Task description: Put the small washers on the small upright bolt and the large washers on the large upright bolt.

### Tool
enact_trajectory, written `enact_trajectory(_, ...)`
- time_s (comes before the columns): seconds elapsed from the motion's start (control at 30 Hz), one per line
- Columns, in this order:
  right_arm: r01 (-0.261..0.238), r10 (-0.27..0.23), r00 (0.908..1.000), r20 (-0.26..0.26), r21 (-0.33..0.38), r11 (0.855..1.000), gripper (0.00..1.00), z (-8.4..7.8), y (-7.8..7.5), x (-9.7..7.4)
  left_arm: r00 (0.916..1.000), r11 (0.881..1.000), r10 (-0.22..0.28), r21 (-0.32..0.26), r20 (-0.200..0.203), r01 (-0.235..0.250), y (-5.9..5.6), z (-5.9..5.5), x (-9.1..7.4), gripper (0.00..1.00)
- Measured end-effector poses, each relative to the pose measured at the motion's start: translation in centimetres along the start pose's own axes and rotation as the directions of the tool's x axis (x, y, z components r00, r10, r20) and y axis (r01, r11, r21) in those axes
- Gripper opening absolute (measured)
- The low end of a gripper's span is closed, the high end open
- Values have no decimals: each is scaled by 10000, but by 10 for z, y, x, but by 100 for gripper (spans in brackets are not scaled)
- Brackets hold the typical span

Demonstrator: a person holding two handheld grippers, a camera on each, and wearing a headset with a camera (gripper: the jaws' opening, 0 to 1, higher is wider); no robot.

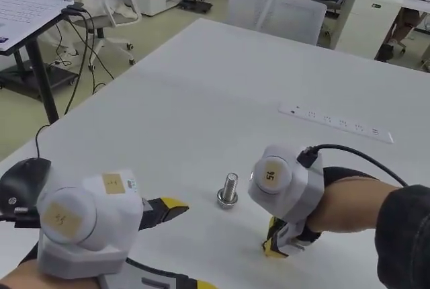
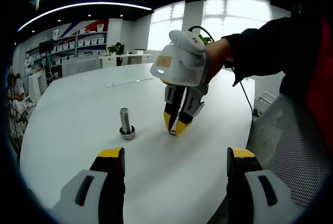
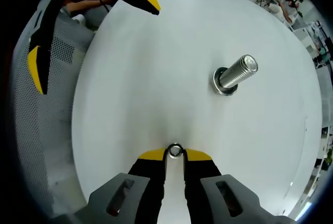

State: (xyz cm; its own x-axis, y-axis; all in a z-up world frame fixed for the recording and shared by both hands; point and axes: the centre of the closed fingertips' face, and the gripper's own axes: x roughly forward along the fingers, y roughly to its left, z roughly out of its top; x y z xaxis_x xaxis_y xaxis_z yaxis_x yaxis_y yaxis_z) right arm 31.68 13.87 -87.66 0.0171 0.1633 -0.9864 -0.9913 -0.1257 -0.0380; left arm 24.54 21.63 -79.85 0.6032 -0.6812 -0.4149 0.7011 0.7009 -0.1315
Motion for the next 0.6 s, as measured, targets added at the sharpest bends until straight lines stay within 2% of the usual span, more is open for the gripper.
enact_trajectory(0.6, 43, -46, 10000, 40, 748, 9972, 14, -35, 10, -15, 10000, 10000, -79, 37, 7, 79, 0, 1, 4, 80)
